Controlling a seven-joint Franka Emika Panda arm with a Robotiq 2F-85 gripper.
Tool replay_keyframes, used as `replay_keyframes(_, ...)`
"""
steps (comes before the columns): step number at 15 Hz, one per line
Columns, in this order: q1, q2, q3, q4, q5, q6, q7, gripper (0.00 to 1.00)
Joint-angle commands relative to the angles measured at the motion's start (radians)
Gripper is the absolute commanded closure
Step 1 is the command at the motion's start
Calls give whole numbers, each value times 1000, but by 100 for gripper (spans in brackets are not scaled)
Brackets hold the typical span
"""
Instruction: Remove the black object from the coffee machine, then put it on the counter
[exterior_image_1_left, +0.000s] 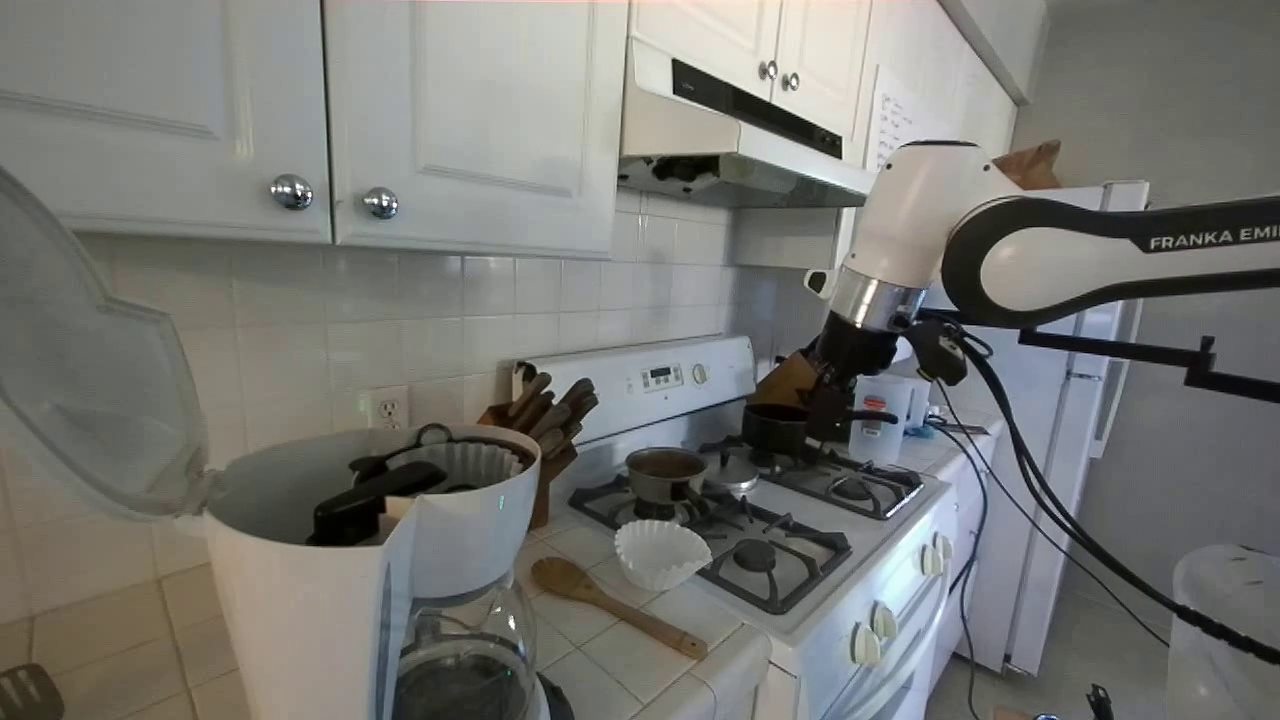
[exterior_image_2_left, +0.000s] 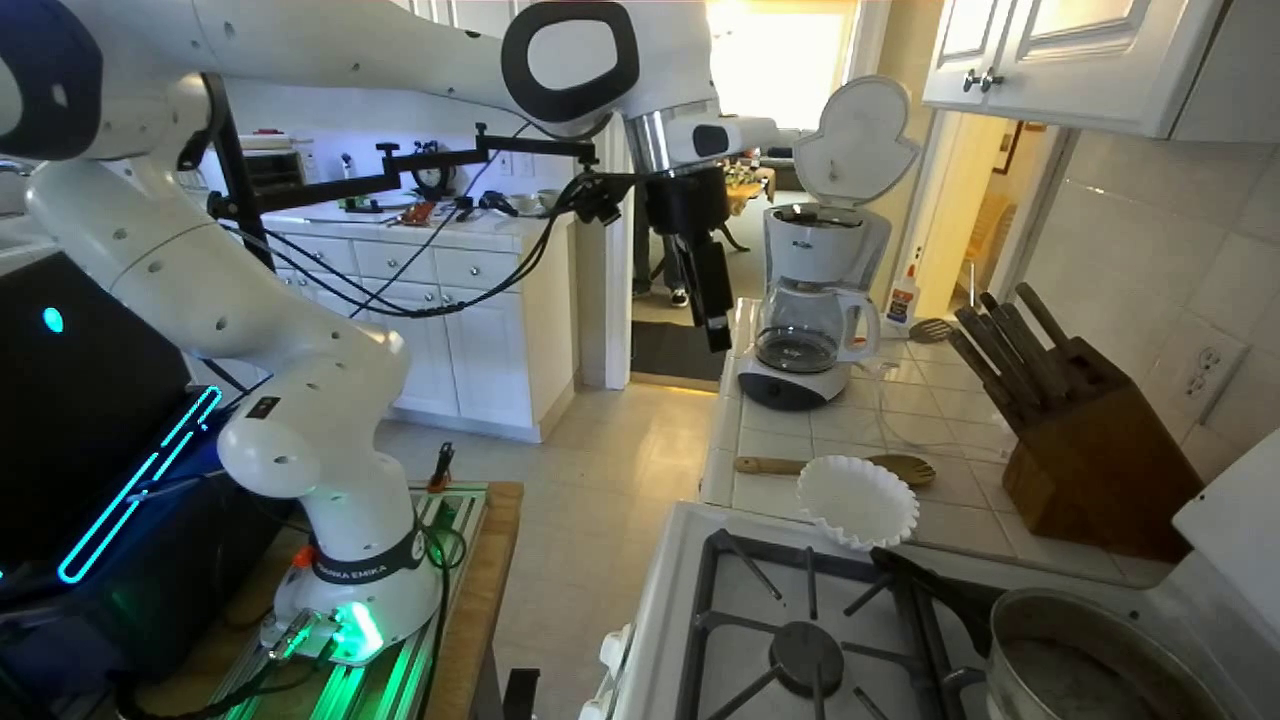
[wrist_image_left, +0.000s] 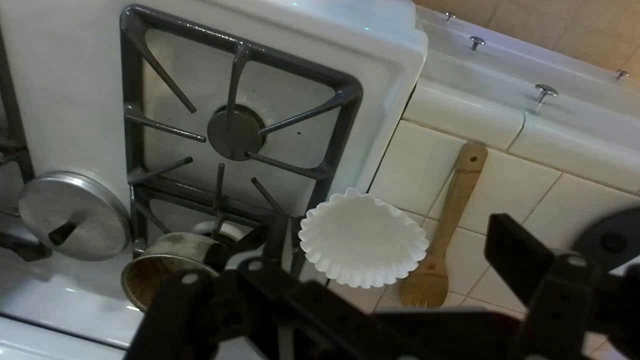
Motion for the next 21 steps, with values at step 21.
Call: replay_keyframes(21,212,464,171,620,-14,86,-174,0)
